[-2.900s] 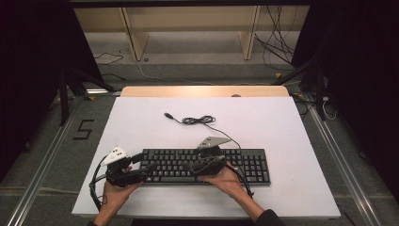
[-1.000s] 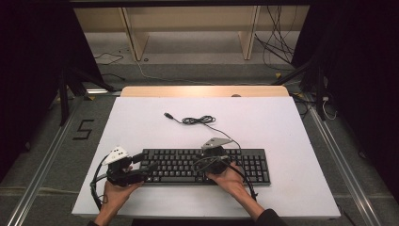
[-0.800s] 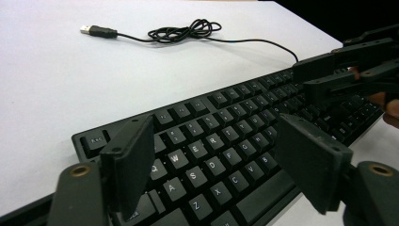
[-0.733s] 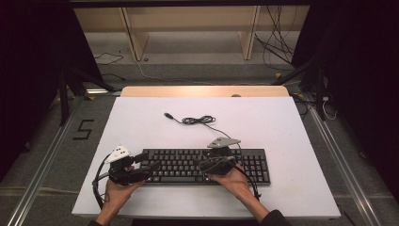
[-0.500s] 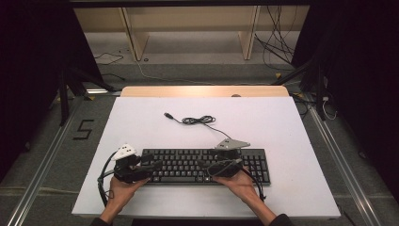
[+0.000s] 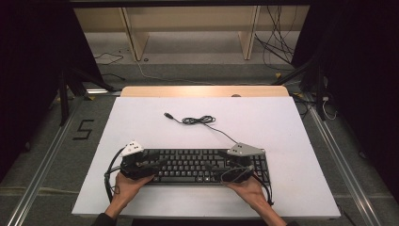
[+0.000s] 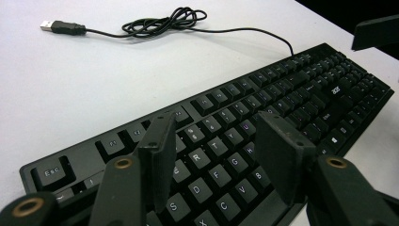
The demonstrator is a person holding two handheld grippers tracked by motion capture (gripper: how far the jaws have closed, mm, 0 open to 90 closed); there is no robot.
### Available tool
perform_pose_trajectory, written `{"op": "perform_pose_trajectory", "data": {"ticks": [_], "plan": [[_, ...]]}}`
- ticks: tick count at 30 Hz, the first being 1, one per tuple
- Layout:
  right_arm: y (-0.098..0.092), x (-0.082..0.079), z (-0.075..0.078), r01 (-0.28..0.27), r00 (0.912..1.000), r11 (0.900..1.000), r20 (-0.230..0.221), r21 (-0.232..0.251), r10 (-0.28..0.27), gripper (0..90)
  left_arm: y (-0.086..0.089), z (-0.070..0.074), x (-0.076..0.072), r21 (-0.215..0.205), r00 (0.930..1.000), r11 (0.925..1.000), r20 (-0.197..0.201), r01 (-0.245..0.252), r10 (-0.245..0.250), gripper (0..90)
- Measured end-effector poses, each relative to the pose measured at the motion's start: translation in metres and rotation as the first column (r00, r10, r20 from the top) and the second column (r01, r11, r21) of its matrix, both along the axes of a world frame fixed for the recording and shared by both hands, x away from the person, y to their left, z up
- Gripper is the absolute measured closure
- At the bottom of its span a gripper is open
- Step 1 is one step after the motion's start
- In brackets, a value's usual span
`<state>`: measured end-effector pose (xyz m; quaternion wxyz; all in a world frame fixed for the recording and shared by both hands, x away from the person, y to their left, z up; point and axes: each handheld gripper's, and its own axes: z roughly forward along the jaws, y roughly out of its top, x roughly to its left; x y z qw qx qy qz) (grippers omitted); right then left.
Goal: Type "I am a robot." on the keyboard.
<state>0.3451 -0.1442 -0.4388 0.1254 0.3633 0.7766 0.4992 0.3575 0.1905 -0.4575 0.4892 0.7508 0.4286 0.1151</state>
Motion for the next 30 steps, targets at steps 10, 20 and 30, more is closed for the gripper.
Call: {"op": "perform_pose_trajectory", "data": {"ticks": [10,20,30], "plan": [[-0.009,-0.008,0.001,0.011,0.9999,1.000,0.007,0.013,-0.011,26.6,-0.004,0.000,0.004,0.016,0.9998,0.9996,-0.004,0.021,-0.021,57.5],[-0.014,-0.015,0.000,0.015,0.9998,1.000,0.013,0.014,-0.015,26.6,-0.007,0.001,0.010,0.026,0.9993,0.9991,-0.014,0.034,-0.034,65.2],[-0.019,-0.019,0.000,0.019,0.9998,1.000,0.012,0.018,-0.019,26.5,-0.020,-0.002,0.018,0.086,0.9971,0.9942,-0.048,0.063,-0.059,85.0]]}}
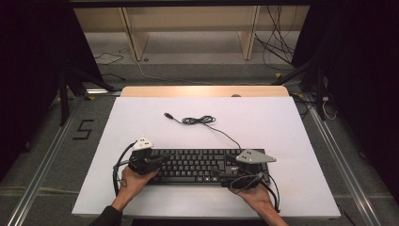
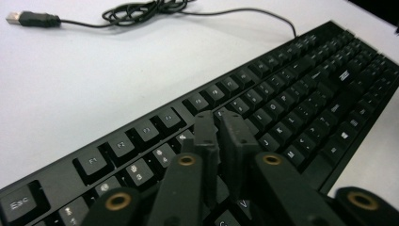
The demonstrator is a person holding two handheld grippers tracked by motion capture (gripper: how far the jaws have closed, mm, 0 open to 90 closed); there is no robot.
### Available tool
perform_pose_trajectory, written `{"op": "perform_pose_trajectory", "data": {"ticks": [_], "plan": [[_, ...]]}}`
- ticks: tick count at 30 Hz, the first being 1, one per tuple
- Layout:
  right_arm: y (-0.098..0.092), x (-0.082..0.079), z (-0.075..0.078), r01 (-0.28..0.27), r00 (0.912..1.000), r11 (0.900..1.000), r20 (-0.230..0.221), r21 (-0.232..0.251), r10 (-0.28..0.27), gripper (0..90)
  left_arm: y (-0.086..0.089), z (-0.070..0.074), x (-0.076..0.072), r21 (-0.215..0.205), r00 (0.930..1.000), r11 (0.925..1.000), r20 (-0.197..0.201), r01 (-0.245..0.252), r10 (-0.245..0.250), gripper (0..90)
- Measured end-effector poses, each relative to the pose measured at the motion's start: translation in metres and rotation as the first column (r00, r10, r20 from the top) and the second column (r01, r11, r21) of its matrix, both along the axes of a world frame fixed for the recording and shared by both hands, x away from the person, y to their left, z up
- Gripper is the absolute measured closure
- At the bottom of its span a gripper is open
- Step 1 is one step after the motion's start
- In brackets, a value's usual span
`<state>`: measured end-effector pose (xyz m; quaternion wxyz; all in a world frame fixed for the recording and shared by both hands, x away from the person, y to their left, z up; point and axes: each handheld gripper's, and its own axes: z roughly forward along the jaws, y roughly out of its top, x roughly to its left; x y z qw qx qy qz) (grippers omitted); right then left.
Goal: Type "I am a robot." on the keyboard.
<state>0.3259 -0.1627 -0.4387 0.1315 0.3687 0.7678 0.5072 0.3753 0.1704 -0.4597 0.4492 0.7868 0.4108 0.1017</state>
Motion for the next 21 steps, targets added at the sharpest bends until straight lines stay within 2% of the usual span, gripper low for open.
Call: {"op": "perform_pose_trajectory", "data": {"ticks": [5,14,21], "plan": [[0.000,-0.002,0.000,-0.004,1.0000,1.000,-0.001,0.000,0.004,26.4,-0.008,-0.005,0.004,0.015,0.9994,0.9996,-0.024,0.024,-0.023,88.8],[0.001,-0.002,-0.001,-0.009,1.0000,1.000,-0.001,-0.002,0.009,26.4,-0.011,-0.012,0.009,0.039,0.9978,0.9989,-0.062,0.024,-0.022,89.0],[0.002,-0.002,-0.001,-0.010,0.9999,1.000,-0.003,-0.003,0.010,26.4,-0.016,-0.014,0.012,0.052,0.9970,0.9981,-0.071,0.033,-0.029,89.0]]}}
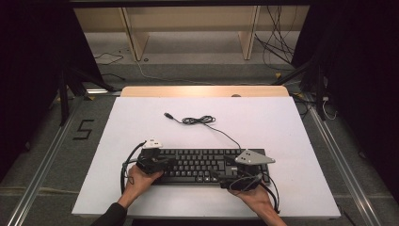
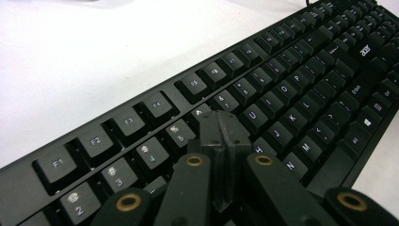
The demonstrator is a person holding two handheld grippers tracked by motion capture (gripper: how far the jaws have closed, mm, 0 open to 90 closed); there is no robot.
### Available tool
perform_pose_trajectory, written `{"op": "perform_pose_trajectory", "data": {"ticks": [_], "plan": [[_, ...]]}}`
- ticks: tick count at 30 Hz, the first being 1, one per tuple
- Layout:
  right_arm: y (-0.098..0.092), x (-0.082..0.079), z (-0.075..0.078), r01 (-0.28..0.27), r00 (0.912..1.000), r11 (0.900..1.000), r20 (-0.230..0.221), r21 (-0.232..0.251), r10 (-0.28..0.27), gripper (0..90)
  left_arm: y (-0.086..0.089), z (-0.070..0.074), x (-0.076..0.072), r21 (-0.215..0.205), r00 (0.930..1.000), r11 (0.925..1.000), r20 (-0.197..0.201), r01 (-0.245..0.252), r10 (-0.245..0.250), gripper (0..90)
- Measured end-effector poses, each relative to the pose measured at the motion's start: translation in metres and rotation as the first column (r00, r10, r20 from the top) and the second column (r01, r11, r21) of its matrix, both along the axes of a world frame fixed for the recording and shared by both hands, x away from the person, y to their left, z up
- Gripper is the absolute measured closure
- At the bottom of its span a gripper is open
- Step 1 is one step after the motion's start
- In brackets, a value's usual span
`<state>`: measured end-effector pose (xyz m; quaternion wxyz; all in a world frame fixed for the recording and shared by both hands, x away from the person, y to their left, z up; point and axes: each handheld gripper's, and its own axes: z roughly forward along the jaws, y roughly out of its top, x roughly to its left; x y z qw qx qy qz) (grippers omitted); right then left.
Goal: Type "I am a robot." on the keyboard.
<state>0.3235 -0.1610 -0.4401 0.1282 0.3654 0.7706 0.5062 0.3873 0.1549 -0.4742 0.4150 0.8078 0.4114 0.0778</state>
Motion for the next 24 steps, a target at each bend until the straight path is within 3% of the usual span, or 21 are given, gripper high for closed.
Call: {"op": "perform_pose_trajectory", "data": {"ticks": [9,16,22,24], "plan": [[0.0000,0.0000,0.0000,-0.001,1.0000,1.000,0.000,0.001,0.001,26.5,-0.0048,-0.0033,0.0025,0.046,0.9999,0.9989,-0.015,-0.003,0.004,89.1],[0.0004,-0.0004,-0.0001,-0.001,1.0000,1.000,-0.002,0.001,0.001,26.6,-0.0030,-0.0053,0.0031,0.030,0.9997,0.9995,-0.023,-0.002,0.002,89.3],[0.0003,-0.0005,0.0004,0.000,1.0000,1.000,0.003,0.001,0.000,26.6,-0.0026,-0.0034,0.0014,0.034,1.0000,0.9994,0.002,-0.003,0.003,88.2],[-0.0002,-0.0001,0.0004,0.000,1.0000,1.000,0.003,0.003,0.000,26.6,0.0007,-0.0011,0.0012,0.018,0.9999,0.9998,0.010,-0.010,0.010,85.1]]}}
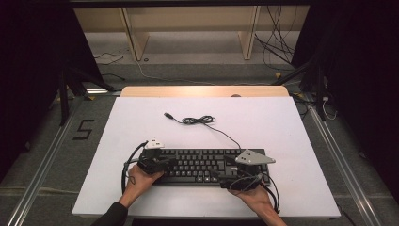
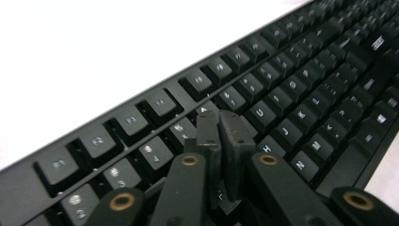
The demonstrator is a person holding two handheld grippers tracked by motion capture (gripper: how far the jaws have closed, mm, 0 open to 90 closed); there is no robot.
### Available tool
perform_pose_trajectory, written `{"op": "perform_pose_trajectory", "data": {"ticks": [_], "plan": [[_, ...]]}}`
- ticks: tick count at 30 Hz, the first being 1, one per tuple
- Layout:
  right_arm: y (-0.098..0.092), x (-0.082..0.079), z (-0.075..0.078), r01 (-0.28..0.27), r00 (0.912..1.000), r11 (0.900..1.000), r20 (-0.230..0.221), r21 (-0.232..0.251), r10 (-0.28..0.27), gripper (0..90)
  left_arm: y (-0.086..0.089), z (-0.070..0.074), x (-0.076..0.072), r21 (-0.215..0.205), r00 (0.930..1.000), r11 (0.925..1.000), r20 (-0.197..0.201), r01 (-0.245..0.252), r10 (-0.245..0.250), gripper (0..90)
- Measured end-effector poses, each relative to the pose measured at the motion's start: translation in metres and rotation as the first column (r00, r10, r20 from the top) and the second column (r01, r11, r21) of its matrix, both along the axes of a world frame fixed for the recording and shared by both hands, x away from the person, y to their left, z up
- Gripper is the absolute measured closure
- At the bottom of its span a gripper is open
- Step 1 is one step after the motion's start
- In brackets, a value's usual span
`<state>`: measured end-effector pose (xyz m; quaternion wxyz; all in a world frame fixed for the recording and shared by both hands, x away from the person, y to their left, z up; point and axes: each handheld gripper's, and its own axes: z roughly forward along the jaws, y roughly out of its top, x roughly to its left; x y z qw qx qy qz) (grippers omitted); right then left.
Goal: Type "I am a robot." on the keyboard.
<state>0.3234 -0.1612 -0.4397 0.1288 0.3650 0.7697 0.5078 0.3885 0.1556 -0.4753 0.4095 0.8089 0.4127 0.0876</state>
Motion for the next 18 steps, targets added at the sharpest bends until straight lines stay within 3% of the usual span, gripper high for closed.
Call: {"op": "perform_pose_trajectory", "data": {"ticks": [9,18], "plan": [[0.001,0.001,-0.001,0.000,1.0000,1.000,0.000,-0.005,0.000,26.5,0.020,0.019,-0.008,-0.126,0.9975,0.9918,0.064,-0.022,0.030,70.2],[0.002,0.002,-0.002,-0.002,1.0000,1.000,0.000,-0.009,0.002,26.8,0.038,0.023,-0.018,-0.207,0.9944,0.9781,0.096,-0.021,0.042,52.1]]}}
